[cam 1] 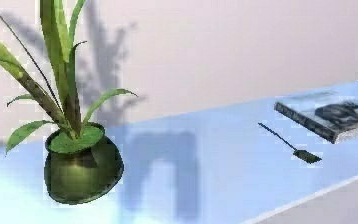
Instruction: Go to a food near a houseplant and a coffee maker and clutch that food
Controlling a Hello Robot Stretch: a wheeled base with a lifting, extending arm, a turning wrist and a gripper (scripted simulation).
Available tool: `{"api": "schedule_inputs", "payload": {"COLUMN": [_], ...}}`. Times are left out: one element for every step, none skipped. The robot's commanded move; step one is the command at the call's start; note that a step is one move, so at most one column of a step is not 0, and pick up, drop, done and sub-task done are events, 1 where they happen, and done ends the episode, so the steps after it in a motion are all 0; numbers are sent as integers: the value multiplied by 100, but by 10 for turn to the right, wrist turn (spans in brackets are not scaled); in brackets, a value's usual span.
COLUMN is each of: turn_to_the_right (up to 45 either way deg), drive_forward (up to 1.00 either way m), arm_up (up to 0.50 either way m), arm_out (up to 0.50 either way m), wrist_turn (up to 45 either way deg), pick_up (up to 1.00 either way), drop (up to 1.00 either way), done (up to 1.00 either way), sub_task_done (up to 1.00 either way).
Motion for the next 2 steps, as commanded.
{"api": "schedule_inputs", "payload": {"turn_to_the_right": [-450,-450], "drive_forward": [0,0], "arm_up": [0,0], "arm_out": [0,0], "wrist_turn": [0,0], "pick_up": [0,0], "drop": [0,0], "done": [0,0], "sub_task_done": [0,0]}}
